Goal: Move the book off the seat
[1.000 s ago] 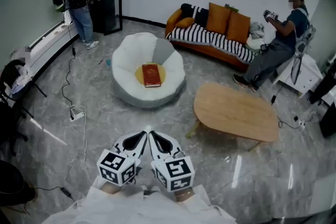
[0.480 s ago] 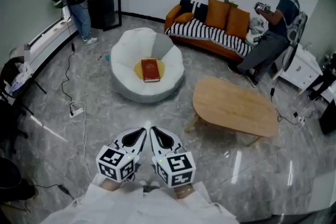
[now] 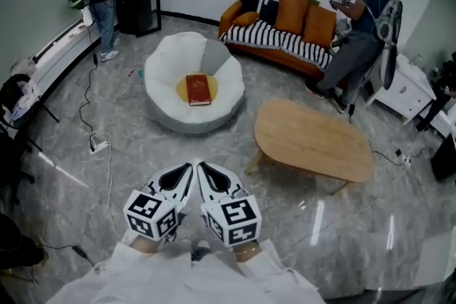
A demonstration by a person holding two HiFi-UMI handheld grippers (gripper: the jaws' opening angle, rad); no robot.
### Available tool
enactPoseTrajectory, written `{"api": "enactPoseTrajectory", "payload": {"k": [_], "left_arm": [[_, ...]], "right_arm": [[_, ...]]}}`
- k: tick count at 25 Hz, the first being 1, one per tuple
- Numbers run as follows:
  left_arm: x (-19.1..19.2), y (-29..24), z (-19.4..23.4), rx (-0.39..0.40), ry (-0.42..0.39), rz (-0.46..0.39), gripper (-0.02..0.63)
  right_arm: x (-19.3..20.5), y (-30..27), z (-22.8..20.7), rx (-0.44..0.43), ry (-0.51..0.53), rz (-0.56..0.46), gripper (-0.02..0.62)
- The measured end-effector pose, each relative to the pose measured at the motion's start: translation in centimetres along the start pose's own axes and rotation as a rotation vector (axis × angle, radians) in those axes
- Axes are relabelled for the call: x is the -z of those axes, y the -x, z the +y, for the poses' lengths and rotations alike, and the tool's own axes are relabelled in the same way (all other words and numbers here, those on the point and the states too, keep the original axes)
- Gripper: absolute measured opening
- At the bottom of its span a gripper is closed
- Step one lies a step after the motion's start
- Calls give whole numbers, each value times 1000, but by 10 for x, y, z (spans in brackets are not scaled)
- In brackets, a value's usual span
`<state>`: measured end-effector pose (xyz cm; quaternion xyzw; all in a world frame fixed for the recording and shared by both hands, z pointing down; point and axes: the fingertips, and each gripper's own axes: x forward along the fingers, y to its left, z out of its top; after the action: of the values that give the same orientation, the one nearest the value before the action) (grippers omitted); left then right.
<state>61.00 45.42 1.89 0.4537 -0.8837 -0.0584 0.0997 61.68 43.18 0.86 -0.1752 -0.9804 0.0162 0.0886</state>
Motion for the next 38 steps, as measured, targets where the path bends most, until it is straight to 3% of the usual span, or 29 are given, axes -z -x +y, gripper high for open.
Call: {"api": "enactPoseTrajectory", "payload": {"k": [7,14,22,32,38], "left_arm": [[0,-18,-2,-12,2,18,6],[-3,-50,27,-18,46,26,6],[-33,-105,98,-4,51,12,6],[-78,-175,182,82,16,13,6],[-76,-203,212,139,-37,77,6]], "right_arm": [[3,-2,-21,-7,-19,1,12],[7,-36,-43,6,-41,13,12],[-18,-117,-77,19,-34,8,12],[-59,-224,-123,73,-39,-19,12],[-64,-263,-143,113,-61,-13,12]]}}
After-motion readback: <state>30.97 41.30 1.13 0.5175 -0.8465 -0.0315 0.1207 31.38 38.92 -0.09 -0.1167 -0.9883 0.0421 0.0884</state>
